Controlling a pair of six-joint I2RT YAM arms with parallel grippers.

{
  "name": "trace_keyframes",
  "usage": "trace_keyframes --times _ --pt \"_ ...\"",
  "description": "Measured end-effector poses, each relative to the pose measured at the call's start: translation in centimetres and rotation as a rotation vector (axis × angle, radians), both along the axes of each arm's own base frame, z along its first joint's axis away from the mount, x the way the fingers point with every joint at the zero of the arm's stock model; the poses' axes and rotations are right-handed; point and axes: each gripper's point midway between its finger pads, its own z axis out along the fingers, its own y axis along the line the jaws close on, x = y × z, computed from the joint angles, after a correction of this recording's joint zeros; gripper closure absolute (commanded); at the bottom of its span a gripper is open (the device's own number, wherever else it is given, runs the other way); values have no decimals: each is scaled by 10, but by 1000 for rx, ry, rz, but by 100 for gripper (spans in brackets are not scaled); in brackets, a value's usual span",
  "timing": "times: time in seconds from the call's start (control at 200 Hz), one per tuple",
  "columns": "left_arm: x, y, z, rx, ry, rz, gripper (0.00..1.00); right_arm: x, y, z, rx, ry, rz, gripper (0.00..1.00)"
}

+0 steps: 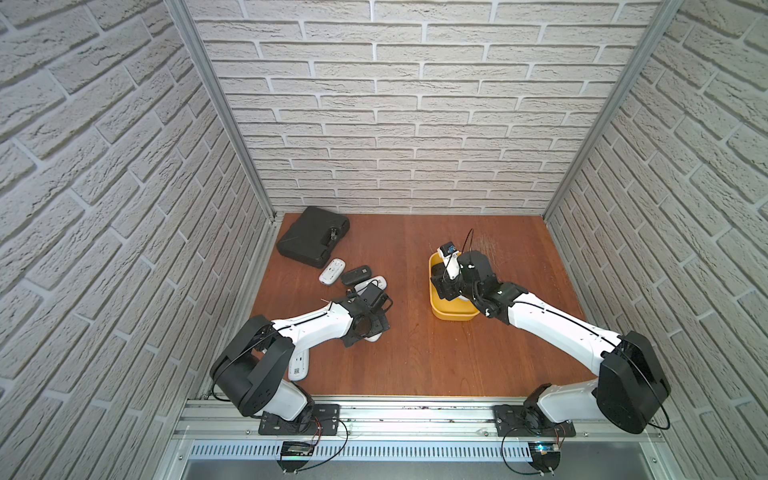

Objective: Put the mouse in the storage box
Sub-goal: Pick up the mouse from the center of the board.

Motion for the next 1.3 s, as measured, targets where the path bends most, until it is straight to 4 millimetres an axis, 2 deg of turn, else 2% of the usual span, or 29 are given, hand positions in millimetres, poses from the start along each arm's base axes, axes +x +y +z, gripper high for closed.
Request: trace_keyframes --times 0.295,0.51,0.745,1.19,1.3 --pt "20 -1 -4 62 -6 -36 20 -2 2 6 18 -10 12 24" --pt "17 -4 -7 146 22 -132 25 -6 6 7 53 9 24 24" --pt "17 -12 -8 195 34 -232 32 -10 8 19 94 -4 26 24" --pt "19 -21 -7 201 12 -316 44 -11 9 20 114 5 22 25" --pt "13 -23 -5 178 6 -365 47 -12 9 23 127 2 19 26"
